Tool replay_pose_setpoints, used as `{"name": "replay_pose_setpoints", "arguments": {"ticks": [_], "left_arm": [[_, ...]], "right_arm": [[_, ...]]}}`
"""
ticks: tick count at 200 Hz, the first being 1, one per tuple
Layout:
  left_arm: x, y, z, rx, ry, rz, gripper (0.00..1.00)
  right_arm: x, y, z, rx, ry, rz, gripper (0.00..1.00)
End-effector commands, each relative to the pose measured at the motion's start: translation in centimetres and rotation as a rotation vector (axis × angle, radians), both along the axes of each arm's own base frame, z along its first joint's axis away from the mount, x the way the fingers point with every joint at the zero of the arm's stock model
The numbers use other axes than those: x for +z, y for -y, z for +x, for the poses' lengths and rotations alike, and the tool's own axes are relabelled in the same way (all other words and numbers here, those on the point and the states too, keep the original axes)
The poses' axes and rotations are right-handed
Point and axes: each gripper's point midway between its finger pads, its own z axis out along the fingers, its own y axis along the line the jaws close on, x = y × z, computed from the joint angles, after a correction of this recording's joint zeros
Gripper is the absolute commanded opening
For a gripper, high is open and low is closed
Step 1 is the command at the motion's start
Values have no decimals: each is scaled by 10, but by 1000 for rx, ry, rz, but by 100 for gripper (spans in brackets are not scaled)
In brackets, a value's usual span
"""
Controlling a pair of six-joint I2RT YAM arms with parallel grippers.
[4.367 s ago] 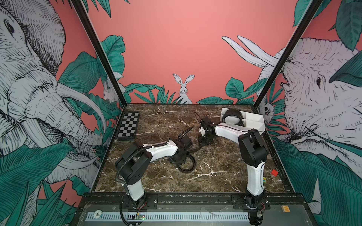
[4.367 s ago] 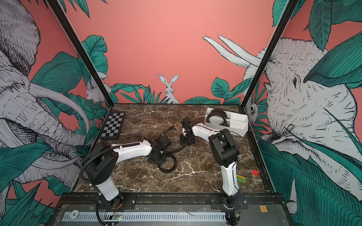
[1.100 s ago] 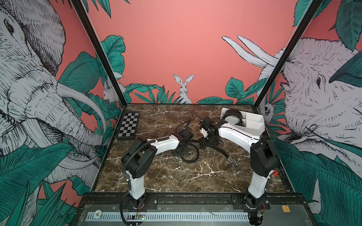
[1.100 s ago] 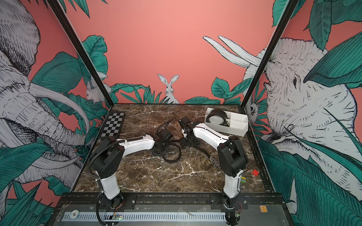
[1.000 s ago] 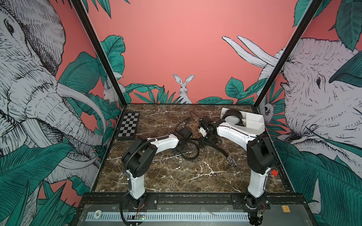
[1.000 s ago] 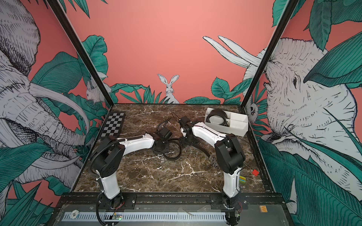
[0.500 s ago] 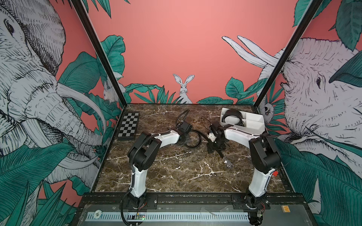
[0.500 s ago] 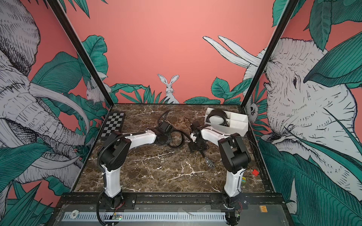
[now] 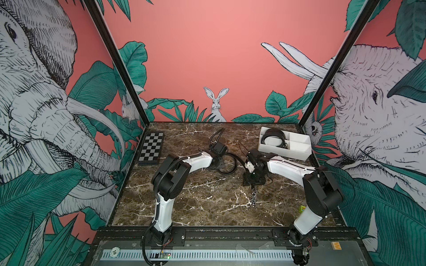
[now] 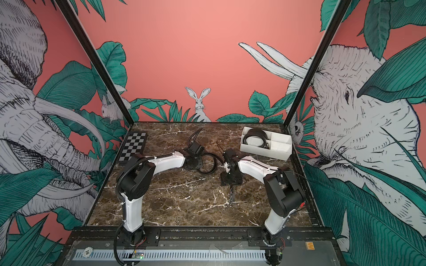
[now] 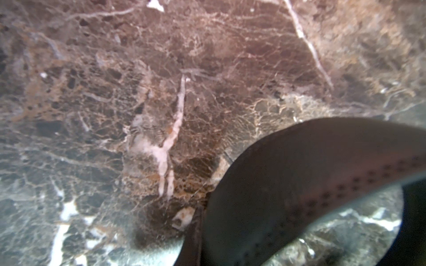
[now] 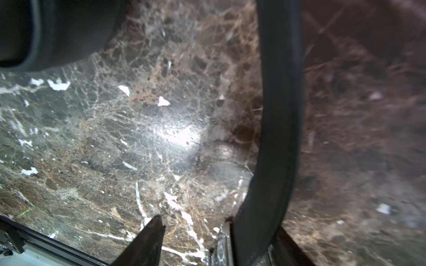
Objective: Place the belts into the storage roll
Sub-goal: Roll the belt at the center of the board.
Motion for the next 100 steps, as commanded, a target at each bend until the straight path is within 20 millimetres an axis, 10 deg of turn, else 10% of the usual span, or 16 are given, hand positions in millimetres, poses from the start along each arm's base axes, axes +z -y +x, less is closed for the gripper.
{"name": "replay_pose_setpoints", "arguments": {"ticks": [1,49,100], "left_arm": [[-80,-97,-119,-49,-542,418,0],[-66,-104,-120,-110,-597,494,0],[-52,-109,-123,-148,-625,523,3]], "right_arm": [[-5,-17,-9,1,-31,33,65],[-10,-53,-31,-21,-57,140,49],[15,-71,-35,-20,4,204,57]]}}
